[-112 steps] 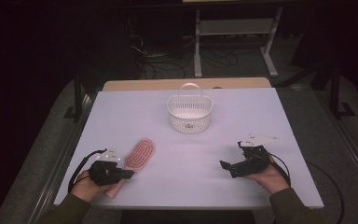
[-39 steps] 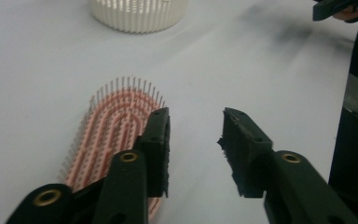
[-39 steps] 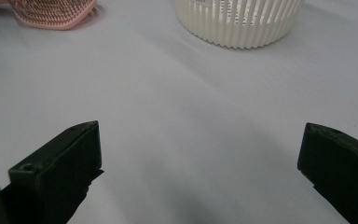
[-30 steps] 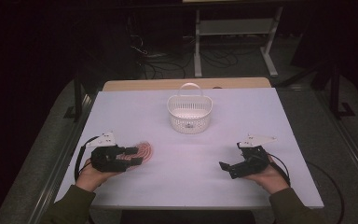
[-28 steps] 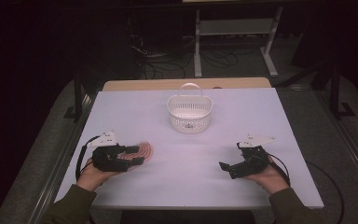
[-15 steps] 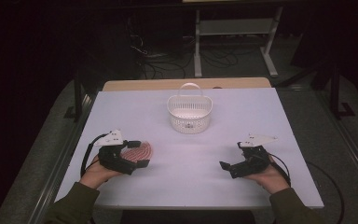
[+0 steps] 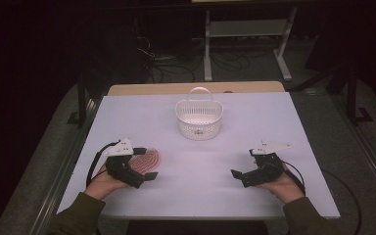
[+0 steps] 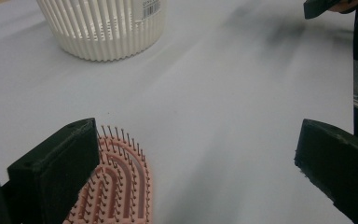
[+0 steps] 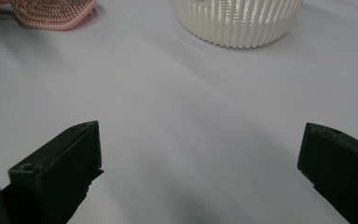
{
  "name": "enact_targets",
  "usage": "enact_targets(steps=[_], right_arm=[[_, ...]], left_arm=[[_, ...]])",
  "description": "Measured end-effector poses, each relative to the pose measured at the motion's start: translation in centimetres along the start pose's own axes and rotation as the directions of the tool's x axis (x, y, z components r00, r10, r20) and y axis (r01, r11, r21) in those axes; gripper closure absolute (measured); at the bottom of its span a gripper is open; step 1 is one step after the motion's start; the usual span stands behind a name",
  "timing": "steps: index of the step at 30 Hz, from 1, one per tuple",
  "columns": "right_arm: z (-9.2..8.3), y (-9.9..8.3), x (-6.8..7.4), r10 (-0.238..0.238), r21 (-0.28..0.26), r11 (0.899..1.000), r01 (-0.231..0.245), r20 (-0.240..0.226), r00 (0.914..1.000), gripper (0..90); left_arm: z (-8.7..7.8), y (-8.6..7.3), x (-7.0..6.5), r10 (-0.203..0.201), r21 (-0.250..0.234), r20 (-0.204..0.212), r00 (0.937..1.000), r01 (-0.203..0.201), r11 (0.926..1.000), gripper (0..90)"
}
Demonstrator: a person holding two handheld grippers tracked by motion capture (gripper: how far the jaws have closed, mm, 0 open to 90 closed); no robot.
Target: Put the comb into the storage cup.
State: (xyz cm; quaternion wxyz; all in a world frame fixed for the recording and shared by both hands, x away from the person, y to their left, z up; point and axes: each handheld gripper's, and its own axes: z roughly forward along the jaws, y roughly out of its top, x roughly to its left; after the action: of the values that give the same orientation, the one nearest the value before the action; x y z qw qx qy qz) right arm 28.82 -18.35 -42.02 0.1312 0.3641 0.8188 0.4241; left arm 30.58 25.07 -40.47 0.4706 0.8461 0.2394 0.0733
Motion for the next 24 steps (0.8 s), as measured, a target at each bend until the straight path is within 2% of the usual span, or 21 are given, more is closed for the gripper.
enact_targets(steps=[8, 20, 24], right_arm=[[0.0, 0.0, 0.0, -0.003, -0.002, 1.000, 0.003, 0.001, 1.0000, 0.0], [-0.1, 0.1, -0.1, 0.008, -0.010, 1.000, -0.008, -0.002, 1.0000, 0.0], [-0.1, 0.1, -0.1, 0.007, -0.014, 1.000, -0.007, -0.002, 1.0000, 0.0]], left_arm=[[-0.3, 0.1, 0.1, -0.004, -0.013, 0.001, 1.0000, 0.004, 0.9999, 0.0], [-0.4, 0.7, 0.7, -0.014, -0.002, 0.044, 0.9989, 0.014, 0.9999, 0.1], [-0.5, 1.2, 0.8, 0.001, -0.009, 0.047, 0.9989, -0.001, 1.0000, 0.4]])
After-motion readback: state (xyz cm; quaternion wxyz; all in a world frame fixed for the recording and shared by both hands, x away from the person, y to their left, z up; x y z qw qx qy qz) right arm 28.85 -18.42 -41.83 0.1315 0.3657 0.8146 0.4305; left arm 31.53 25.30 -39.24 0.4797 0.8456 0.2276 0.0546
